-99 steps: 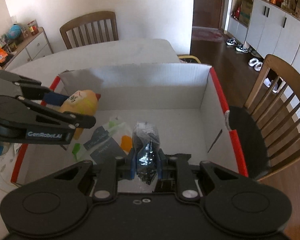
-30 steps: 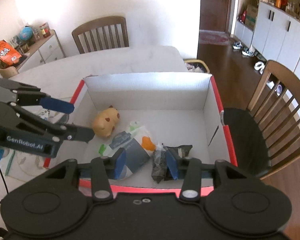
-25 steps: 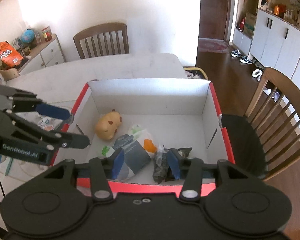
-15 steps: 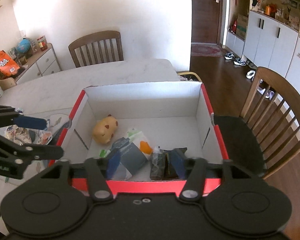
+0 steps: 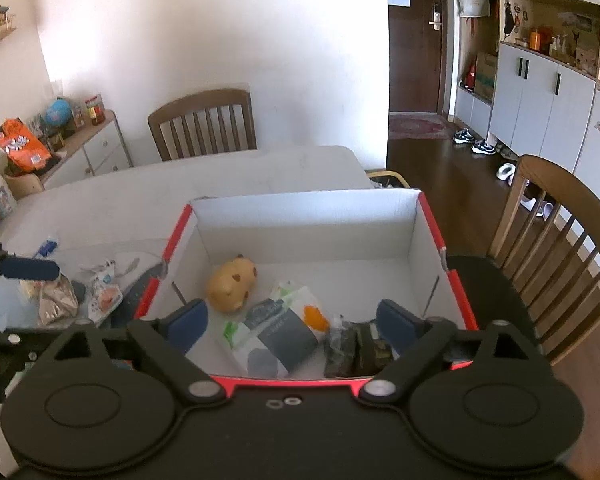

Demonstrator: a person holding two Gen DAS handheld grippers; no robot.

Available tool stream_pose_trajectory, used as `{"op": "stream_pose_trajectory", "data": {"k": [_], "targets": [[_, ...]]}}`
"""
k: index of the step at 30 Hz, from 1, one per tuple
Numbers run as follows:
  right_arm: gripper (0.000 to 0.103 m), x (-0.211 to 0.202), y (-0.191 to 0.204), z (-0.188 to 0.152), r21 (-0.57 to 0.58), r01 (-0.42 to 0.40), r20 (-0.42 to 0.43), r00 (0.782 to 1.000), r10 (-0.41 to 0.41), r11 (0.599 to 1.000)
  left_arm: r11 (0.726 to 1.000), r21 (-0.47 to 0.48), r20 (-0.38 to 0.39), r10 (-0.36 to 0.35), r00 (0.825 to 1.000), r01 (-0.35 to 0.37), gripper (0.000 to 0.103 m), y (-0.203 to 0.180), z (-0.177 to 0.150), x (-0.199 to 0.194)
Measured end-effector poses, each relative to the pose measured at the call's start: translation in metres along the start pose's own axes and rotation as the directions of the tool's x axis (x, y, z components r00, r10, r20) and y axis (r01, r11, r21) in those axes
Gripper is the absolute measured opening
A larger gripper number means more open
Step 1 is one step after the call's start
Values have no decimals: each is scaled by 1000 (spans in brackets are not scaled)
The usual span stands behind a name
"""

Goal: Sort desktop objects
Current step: 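Open both tools to release the items and lift out of the box, then move both tools back over the snacks on the table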

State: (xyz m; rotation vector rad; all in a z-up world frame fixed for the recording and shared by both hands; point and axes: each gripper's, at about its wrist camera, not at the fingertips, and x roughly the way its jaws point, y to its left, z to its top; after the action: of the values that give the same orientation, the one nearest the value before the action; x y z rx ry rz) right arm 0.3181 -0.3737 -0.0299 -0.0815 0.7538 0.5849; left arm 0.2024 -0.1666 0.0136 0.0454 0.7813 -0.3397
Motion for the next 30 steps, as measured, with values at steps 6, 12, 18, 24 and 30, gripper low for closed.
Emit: {"op": "stream_pose_trajectory", "data": {"k": [6,12,18,24,30], "targets": [[93,-4,24,-1,-1,2,26,1000,-2,1000,1000,-24,6,-2,1000,2,103,20,-13,-12],[93,-5,59,-2,-20,6,56,998,-5,1000,999,-35,35,22,999,-20,103,49,-28,-32],[93,-5,101,-2,-40,3,88,996,1,999,997,-48,59,62,996,-59,103,84,-47,-56],[93,1,146,-6,-71,-18,96,995,25,997,991,-77,76,119,990,-113,103,124,-63,-78],[93,11,184,-7,-103,-41,90,995,50,994,985,-103,92,149,985,-140,103,156,-75,-92]]}}
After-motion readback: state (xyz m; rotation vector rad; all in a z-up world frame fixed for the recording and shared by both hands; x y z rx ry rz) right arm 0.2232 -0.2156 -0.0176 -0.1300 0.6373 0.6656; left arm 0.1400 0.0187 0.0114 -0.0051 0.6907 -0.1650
